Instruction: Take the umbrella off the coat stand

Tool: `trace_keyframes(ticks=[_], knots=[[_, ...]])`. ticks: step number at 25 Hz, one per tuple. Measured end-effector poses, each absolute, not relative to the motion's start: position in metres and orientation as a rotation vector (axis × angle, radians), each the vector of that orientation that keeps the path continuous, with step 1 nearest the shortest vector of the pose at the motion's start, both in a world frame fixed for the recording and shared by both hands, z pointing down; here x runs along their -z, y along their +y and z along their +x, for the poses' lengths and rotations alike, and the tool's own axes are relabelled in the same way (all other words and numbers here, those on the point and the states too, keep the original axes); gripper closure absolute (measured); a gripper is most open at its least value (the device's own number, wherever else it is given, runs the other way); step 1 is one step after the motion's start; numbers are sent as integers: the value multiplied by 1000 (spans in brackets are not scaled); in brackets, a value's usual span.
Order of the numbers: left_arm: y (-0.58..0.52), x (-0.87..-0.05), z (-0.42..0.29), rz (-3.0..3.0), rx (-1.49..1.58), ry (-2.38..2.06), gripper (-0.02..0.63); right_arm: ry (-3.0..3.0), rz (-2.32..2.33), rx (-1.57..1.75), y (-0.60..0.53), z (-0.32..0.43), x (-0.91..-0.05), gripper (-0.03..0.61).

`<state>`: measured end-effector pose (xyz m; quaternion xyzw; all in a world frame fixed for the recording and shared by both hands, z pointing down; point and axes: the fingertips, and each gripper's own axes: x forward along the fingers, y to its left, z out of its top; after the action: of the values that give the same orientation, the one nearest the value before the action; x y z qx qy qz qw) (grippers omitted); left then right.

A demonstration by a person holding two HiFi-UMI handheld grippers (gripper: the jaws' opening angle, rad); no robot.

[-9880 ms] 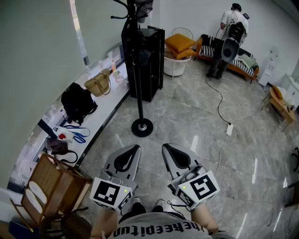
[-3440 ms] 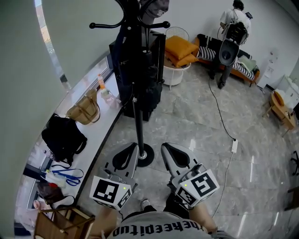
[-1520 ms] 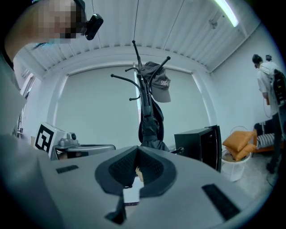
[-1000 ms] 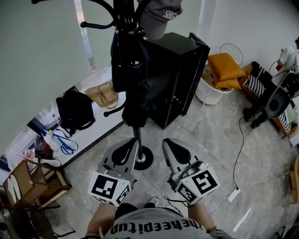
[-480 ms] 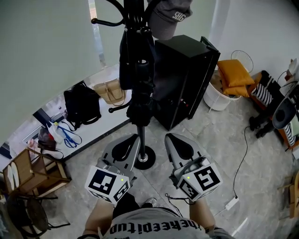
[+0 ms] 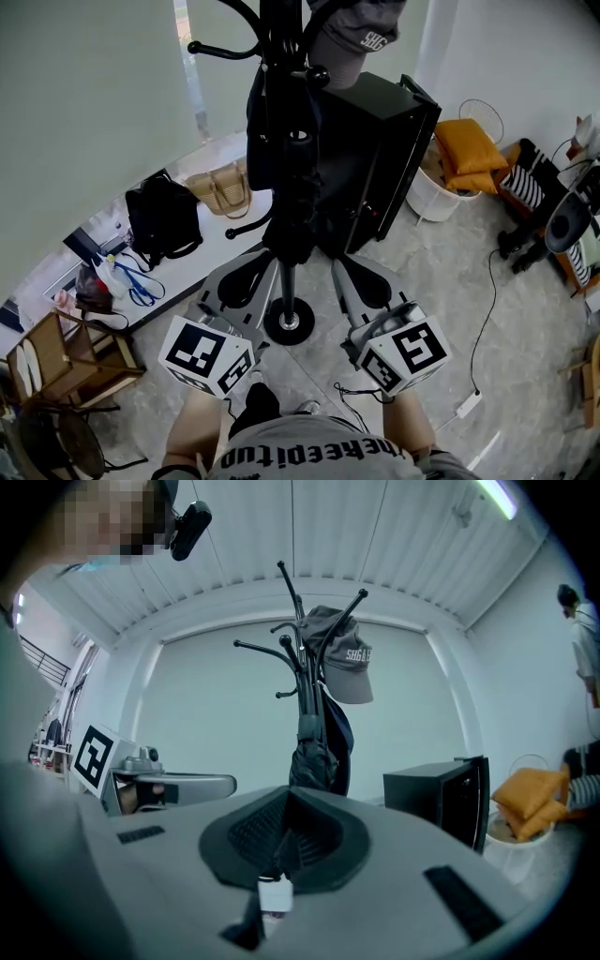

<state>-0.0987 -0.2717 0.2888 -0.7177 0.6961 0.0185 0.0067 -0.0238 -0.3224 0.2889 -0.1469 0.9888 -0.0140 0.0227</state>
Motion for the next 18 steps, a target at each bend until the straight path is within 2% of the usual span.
trace_keyframes(ticks=[5,9,18], knots=[[-284,-274,-118,-2304,-47,2112,593,3055,-498,50,-327,-39,-286,568],[-297,-263,-128,-2388,-52,2029,532,3046,-550,39,-333,-49,-282,568],[-326,-235,-141,-2550,-119,1791,479,3024,-713,39,-343,-66,-283,568]])
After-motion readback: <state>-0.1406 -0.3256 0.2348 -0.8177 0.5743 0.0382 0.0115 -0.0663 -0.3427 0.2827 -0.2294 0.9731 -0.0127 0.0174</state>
